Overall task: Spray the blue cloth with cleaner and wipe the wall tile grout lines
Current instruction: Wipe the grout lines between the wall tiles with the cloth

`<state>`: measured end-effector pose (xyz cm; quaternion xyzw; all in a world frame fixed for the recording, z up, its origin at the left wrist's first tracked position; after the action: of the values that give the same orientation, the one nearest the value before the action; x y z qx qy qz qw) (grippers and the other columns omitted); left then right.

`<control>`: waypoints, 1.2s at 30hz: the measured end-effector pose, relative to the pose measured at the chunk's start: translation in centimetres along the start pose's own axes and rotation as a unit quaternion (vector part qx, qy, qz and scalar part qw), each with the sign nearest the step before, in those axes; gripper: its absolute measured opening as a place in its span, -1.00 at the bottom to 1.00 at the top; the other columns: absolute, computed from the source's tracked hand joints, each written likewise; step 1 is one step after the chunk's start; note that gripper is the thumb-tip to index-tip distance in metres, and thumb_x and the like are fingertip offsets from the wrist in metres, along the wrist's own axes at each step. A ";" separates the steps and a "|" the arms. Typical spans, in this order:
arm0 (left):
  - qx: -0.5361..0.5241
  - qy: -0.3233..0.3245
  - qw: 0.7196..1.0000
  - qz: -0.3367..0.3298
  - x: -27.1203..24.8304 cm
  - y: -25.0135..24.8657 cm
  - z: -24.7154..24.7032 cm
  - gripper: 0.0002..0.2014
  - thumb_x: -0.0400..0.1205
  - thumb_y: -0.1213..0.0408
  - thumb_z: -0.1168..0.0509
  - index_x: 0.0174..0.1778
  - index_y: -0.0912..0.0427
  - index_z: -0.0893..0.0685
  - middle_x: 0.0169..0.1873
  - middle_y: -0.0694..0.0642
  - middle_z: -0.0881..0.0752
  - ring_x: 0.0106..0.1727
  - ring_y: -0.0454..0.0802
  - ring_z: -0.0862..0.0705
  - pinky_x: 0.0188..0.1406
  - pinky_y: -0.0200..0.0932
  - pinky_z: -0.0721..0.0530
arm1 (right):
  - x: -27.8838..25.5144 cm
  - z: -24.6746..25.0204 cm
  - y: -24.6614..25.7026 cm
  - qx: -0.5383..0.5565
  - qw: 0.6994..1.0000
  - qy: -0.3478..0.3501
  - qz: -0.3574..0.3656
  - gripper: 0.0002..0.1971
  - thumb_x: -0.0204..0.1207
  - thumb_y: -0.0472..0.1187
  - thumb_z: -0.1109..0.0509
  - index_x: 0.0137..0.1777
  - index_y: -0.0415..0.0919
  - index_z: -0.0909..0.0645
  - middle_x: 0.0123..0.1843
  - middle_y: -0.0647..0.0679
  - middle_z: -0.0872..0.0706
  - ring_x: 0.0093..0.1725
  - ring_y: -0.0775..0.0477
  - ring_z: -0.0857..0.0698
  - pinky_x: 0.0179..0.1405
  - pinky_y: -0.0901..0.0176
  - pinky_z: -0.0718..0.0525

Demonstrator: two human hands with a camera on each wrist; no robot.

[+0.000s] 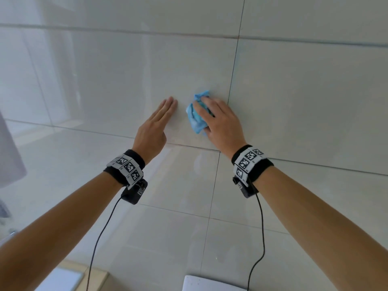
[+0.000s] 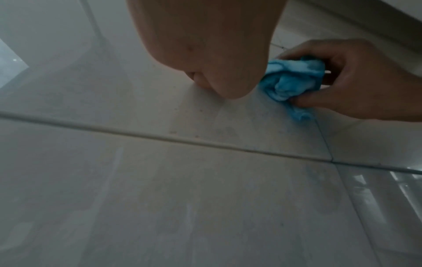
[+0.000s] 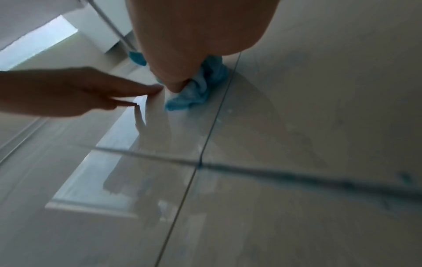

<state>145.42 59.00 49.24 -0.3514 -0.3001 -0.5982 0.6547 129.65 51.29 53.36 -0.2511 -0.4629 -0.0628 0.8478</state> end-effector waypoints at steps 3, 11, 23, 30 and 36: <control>0.008 0.025 1.000 0.012 -1.9 1.1 -0.3 0.08 0.38 0.82 -0.06 0.84 -0.04 -0.17 0.81 -0.18 -0.15 0.81 -0.23 -0.10 0.50 -0.23 -0.51 | -4.4 -3.8 3.3 -0.022 0.994 0.047 0.095 -0.45 0.49 -0.33 -0.44 0.53 -0.24 -0.62 0.48 -0.24 -0.67 0.42 -0.29 -0.62 0.44 -0.14 -0.65; 0.052 0.066 0.996 0.027 -4.0 2.0 -0.3 0.03 0.38 0.76 -0.09 0.84 0.08 -0.18 0.81 -0.04 -0.17 0.82 -0.11 -0.15 0.74 -0.04 -0.35 | -5.1 -3.4 3.5 -0.044 0.990 0.037 0.125 -0.49 0.44 -0.42 -0.57 0.42 -0.26 -0.71 0.36 -0.24 -0.77 0.27 -0.32 -0.76 0.31 -0.14 -0.71; 0.016 -0.007 1.000 0.001 0.1 -5.8 -0.5 -0.11 0.53 0.71 -0.08 0.84 0.15 -0.15 0.83 0.04 -0.14 0.84 -0.05 -0.07 0.78 -0.02 -0.28 | 1.4 6.9 -8.1 0.013 0.996 -0.016 -0.092 -0.30 0.21 -0.41 -0.64 0.43 -0.25 -0.63 0.33 -0.25 -0.71 0.29 -0.39 -0.66 0.19 -0.17 -0.71; -0.005 -0.039 0.999 0.032 2.7 -6.3 0.3 -0.10 0.53 0.72 -0.10 0.85 0.16 -0.11 0.83 0.06 -0.12 0.84 -0.02 -0.06 0.77 0.01 -0.30 | -0.6 4.8 -5.4 -0.019 0.998 0.057 -0.033 -0.25 0.23 -0.36 -0.70 0.48 -0.25 -0.61 0.44 -0.16 -0.68 0.40 -0.25 -0.65 0.30 -0.04 -0.68; -0.001 -0.057 0.998 0.029 4.5 -6.6 0.4 -0.09 0.52 0.71 -0.08 0.85 0.16 -0.09 0.84 0.05 -0.10 0.85 -0.04 -0.03 0.80 -0.10 -0.16 | 6.3 9.8 -9.4 0.008 0.992 -0.029 -0.124 -0.32 0.31 -0.36 -0.65 0.47 -0.25 -0.56 0.48 -0.13 -0.64 0.47 -0.25 -0.57 0.16 -0.09 -0.74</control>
<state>139.38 56.50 53.73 -0.3944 -0.3260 -0.5581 0.6532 122.62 48.67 66.39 -0.1870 -0.5154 -0.1568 0.8215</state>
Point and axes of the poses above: each hand's wrist, its own x-axis towards the middle knuckle, its own z-axis out of the back of the hand, y = z × x, the point moved 9 cm from there along x, towards the middle knuckle
